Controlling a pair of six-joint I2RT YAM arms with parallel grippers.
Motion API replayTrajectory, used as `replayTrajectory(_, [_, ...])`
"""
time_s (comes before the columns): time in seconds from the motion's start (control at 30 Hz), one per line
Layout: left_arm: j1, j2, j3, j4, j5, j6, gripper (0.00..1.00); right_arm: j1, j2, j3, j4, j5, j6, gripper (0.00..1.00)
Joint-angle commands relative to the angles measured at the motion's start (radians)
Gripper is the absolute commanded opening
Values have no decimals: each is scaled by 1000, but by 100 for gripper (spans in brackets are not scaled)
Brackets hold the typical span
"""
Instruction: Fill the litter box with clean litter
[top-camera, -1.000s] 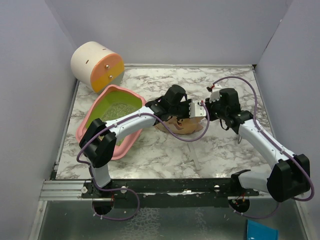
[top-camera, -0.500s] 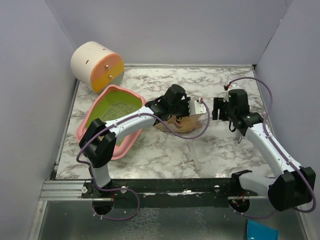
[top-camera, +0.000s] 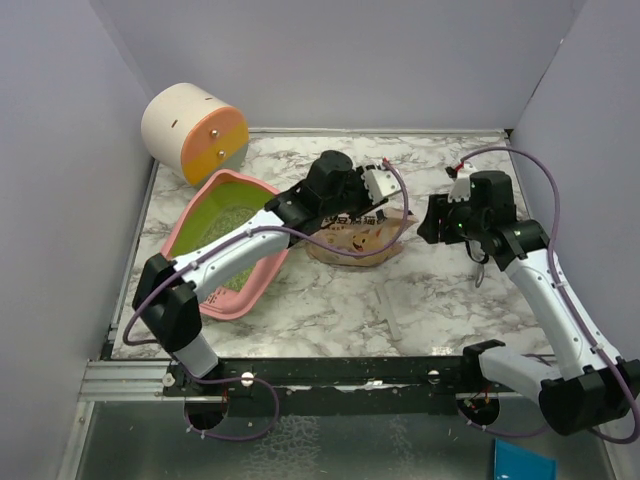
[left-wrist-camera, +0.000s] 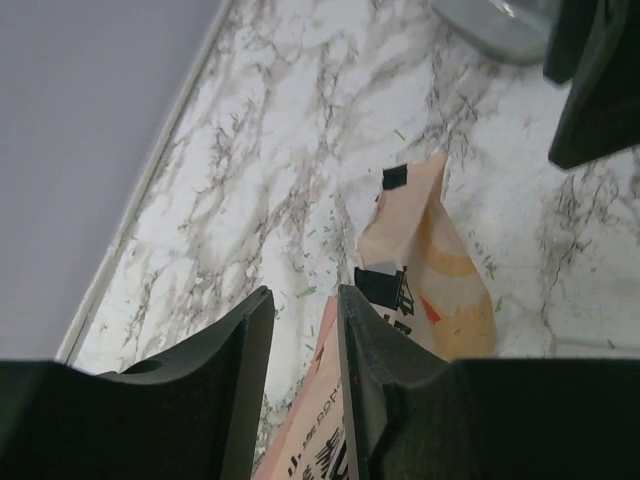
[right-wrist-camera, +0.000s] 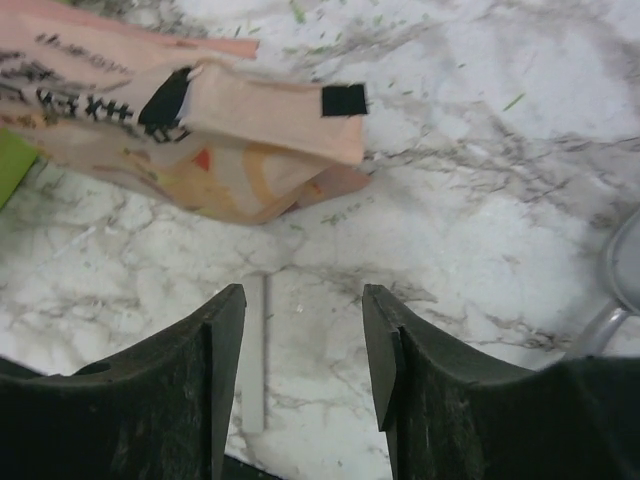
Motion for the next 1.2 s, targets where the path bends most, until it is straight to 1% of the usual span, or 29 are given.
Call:
replayTrajectory(0.0, [2, -148, -14, 14, -92, -214, 34, 12, 32, 10, -140, -207, -1, 47])
replayTrajectory(0.07, [3, -220, -65, -1, -131, -283, 34, 44, 19, -40, -123, -207, 25, 46])
replayTrajectory(0.13, [2, -301, -155, -2, -142, -336, 34, 68, 4, -87, -111, -194, 54, 44])
replayTrajectory(0.2, [3, -381, -240, 4, -145, -387, 34, 119, 8, -125, -106, -175, 82, 42])
replayTrajectory(0.27, [2, -456, -307, 20, -150, -434, 34, 210, 34, -157, -98, -136, 124, 41])
replayTrajectory(0.33, [2, -508, -338, 7, -151, -460, 35, 343, 86, -176, -98, -56, 180, 41])
replayTrajectory(0.37, [2, -523, -339, -10, -154, -467, 35, 397, 117, -180, -103, -12, 205, 42])
replayTrajectory(0.43, [2, -527, -315, -63, -151, -489, 35, 458, 173, -191, -98, 59, 250, 44])
replayTrajectory(0.5, [2, -513, -275, -139, -136, -501, 35, 473, 219, -204, -81, 89, 267, 49])
replayTrajectory(0.57, [2, -504, -252, -190, -136, -514, 35, 474, 251, -224, -51, 132, 275, 50])
replayTrajectory(0.73, [2, -545, -273, -193, -154, -528, 35, 474, 320, -236, 28, 213, 283, 51])
replayTrajectory(0.9, [2, -565, -282, -196, -167, -524, 35, 475, 360, -256, 129, 159, 280, 51])
replayTrajectory(1.03, [3, -583, -290, -197, -174, -521, 35, 475, 355, -266, 159, 150, 291, 51])
replayTrajectory(1.17, [2, -594, -304, -187, -179, -522, 35, 474, 401, -266, 178, 167, 293, 51])
